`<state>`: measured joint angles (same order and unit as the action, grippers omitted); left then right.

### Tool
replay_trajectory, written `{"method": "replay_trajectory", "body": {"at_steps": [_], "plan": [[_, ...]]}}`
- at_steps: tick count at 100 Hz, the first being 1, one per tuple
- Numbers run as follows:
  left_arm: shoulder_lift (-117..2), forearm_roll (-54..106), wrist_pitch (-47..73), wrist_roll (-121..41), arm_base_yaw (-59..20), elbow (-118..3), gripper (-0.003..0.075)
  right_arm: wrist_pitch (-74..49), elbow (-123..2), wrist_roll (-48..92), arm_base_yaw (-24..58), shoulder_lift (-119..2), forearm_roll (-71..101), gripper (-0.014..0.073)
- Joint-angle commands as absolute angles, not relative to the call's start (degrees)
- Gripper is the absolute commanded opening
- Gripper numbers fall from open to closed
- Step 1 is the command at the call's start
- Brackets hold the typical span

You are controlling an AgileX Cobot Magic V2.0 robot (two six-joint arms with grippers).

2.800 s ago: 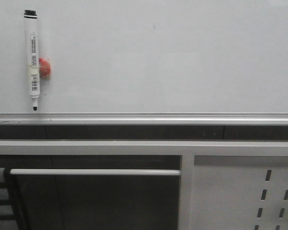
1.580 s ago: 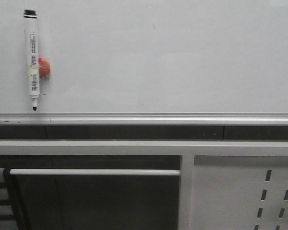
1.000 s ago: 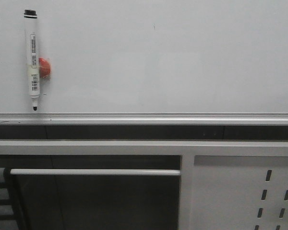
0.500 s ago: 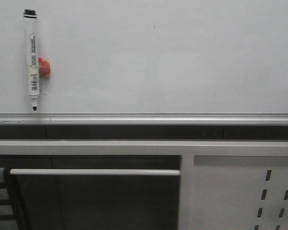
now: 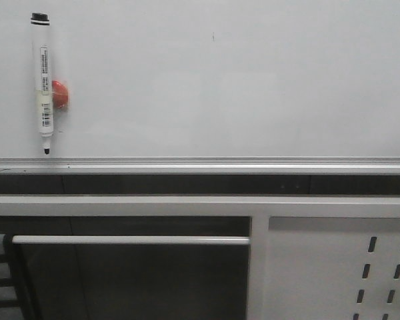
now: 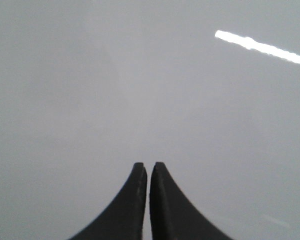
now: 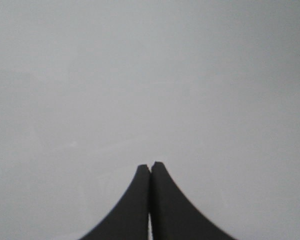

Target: Write number 1 on whiteboard

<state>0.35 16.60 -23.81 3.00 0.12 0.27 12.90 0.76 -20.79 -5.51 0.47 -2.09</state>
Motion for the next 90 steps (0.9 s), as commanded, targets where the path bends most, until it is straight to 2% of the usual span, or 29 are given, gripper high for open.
{"method": "replay_trajectory", "body": {"at_steps": [1, 19, 49, 61, 76, 90], "plan": [[1.7, 14.0, -23.0, 3.9, 0.1, -1.0, -0.0018, 12.8, -2.1, -20.9, -5.8, 1.7, -2.6, -0.0071], [-1.7, 9.8, -2.2, 3.8, 0.1, -10.3, -0.0018, -6.3, -9.9, -20.9, -5.8, 1.6, -2.9, -0.0071], [-12.2, 10.7, 25.8, 3.4, 0.1, -22.7, -0.0018, -20.3, -15.7, -20.9, -5.7, 1.6, -2.5, -0.0071], [-13.8, 16.0, 27.1, 1.1, 0.0, -24.0, -0.0017, -21.4, -15.8, -20.9, -5.7, 1.6, 2.1, -0.0071], [-13.8, 32.4, 26.1, -19.4, -1.7, -23.2, -0.0017, -22.2, -15.7, -20.9, -5.7, 1.6, 5.9, -0.0071], [-13.8, 40.6, 22.3, -23.3, -2.0, -20.3, -0.0017, -22.0, -15.7, -20.9, -5.7, 1.6, 6.3, -0.0071]]}}
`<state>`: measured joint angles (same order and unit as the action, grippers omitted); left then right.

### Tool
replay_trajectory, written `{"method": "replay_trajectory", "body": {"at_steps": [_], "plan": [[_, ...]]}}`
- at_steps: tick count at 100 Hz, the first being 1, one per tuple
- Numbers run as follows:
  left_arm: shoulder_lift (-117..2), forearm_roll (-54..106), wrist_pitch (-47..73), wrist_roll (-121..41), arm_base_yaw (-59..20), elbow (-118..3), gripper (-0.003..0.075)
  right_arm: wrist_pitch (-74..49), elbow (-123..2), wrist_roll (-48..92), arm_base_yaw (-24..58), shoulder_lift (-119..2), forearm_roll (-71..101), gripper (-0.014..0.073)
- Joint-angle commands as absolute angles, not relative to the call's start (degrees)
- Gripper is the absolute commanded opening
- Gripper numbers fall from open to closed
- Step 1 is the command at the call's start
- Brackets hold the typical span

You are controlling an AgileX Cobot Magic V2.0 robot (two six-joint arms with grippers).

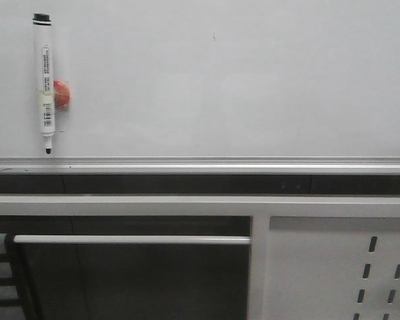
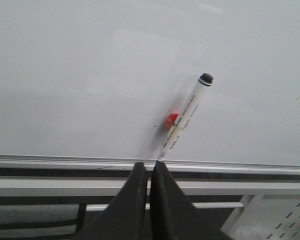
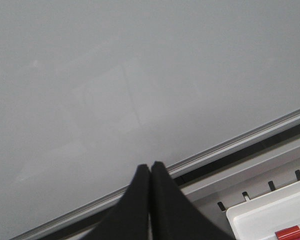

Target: Write number 1 on whiteboard

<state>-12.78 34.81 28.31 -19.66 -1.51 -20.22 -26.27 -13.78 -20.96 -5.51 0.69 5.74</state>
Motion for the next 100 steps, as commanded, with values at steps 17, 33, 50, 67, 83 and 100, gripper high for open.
{"method": "replay_trajectory", "body": {"at_steps": [17, 33, 50, 67, 83, 100], "plan": [[-13.8, 40.3, 16.7, -28.5, -2.0, -19.2, -0.0017, -22.1, -15.7, -19.5, -5.7, 1.6, 6.3, -0.0071], [-14.9, 40.6, 15.7, -31.0, -2.0, -20.1, -0.0017, -22.1, -15.7, -19.0, -5.7, 1.6, 6.3, -0.0071], [-20.0, 40.6, 16.3, -39.0, -2.0, -24.6, -0.0018, -22.0, -15.7, -19.0, -5.7, 1.6, 6.3, -0.0071], [-26.7, 42.9, 12.9, -39.3, -2.2, -29.3, -0.0017, -22.0, -15.7, -19.0, -5.7, 1.6, 6.3, -0.0071], [-32.4, 50.4, 12.7, -44.0, -5.0, -31.2, -0.0016, -22.0, -15.7, -19.0, -5.7, 1.6, 6.3, -0.0071], [-35.7, 61.3, 10.5, -59.7, -11.5, -31.2, 0.0097, -22.0, -15.7, -19.0, -5.7, 1.6, 6.3, -0.0071]]}}
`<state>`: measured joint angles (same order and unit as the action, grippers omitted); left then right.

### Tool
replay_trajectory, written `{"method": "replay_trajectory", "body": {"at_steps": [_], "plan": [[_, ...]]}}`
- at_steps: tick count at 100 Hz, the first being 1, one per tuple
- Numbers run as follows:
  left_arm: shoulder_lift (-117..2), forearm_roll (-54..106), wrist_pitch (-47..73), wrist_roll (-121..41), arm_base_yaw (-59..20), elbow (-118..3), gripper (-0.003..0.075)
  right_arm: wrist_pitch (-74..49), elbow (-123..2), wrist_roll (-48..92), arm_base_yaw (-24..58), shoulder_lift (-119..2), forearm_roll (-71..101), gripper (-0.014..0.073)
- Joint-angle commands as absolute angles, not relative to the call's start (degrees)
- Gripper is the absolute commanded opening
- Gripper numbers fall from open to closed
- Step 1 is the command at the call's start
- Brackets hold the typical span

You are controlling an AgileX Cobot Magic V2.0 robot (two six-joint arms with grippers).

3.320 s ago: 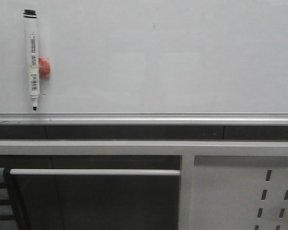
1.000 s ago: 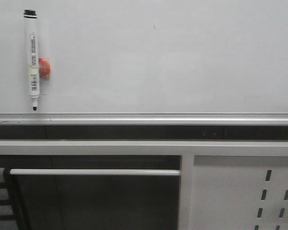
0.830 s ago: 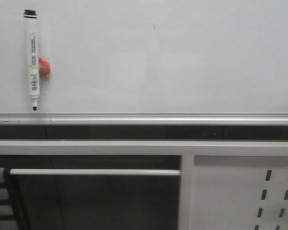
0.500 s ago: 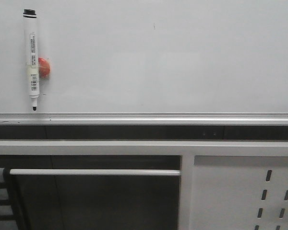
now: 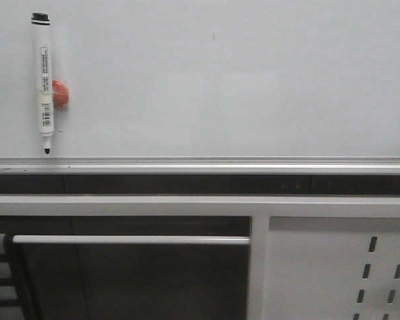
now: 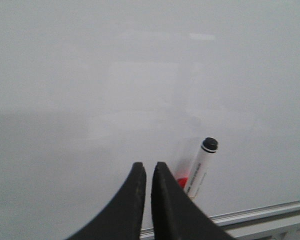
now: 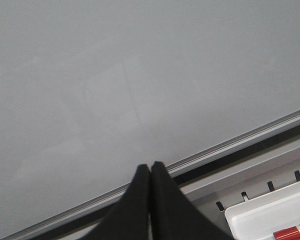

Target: Write number 1 on whiteboard

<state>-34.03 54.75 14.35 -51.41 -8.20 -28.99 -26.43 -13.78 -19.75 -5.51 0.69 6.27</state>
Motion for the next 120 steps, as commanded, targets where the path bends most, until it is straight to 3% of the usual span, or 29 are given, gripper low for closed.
{"method": "replay_trajectory", "body": {"at_steps": [1, 13, 23, 109, 120], "plan": [[-35.8, 61.7, 10.5, -60.3, -11.8, -31.2, 0.0106, -22.0, -15.7, -19.0, -5.7, 1.6, 6.3, -0.0071], [-38.1, 65.0, 9.3, -64.6, -16.5, -31.2, 0.032, -22.0, -15.7, -19.0, -5.7, 1.6, 6.3, -0.0071], [-40.1, 65.9, 6.3, -64.6, -19.5, -31.2, 0.0423, -21.8, -15.7, -19.0, -5.7, 1.6, 6.3, -0.0071], [-46.6, 65.8, 0.0, -64.8, -21.7, -30.9, 0.041, -21.7, -15.7, -19.0, -5.7, 1.6, 6.3, -0.0071], [-46.3, 57.4, 0.4, -55.5, -22.0, -30.6, 0.041, -21.7, -15.7, -19.0, -5.7, 1.6, 6.3, -0.0071]]}}
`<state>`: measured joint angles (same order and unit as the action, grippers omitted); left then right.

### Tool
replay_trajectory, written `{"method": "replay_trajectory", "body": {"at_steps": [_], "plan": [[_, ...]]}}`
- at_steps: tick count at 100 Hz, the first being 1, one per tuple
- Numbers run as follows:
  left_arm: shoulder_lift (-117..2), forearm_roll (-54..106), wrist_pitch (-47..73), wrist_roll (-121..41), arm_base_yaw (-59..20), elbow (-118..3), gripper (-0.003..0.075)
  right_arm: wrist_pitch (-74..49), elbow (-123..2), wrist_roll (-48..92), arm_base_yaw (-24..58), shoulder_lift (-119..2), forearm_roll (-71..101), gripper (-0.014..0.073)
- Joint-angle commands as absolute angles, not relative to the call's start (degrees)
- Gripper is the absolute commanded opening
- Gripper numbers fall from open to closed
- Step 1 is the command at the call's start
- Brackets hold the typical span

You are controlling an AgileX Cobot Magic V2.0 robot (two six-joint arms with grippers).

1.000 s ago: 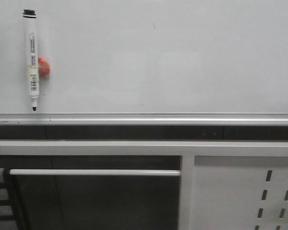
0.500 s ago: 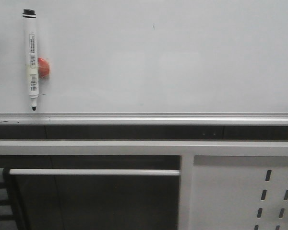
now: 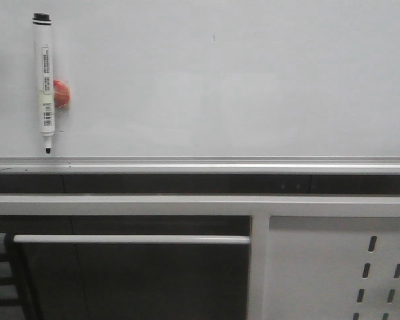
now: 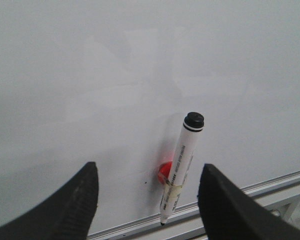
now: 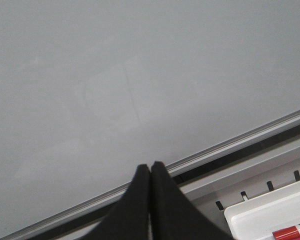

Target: Write number 1 on whiteboard

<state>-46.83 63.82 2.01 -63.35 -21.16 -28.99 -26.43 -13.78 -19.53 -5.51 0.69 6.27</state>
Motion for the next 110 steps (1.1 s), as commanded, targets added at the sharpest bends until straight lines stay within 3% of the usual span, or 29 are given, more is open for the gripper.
{"method": "replay_trajectory", "body": {"at_steps": [1, 18, 36, 68, 110], "plan": [[-46.3, 56.4, 0.4, -55.5, -22.0, -30.5, 0.041, -21.7, -15.7, -19.0, -5.7, 1.6, 6.3, -0.0071], [-47.0, 27.0, -4.6, -15.4, -22.4, -26.1, 0.041, -21.7, -15.7, -19.0, -5.7, 1.6, 6.3, -0.0071], [-46.8, 6.7, -14.5, 5.1, -22.4, -21.2, 0.041, -21.7, -15.7, -19.0, -5.7, 1.6, 6.3, -0.0071], [-49.7, 1.6, -28.6, 6.2, -27.0, -15.2, 0.041, -21.7, -15.7, -19.0, -5.7, 1.6, 6.3, -0.0071], [-64.6, 1.8, -44.9, 0.0, -30.0, -13.2, 0.0411, -21.7, -15.7, -19.0, -5.7, 1.6, 6.3, -0.0071]]}}
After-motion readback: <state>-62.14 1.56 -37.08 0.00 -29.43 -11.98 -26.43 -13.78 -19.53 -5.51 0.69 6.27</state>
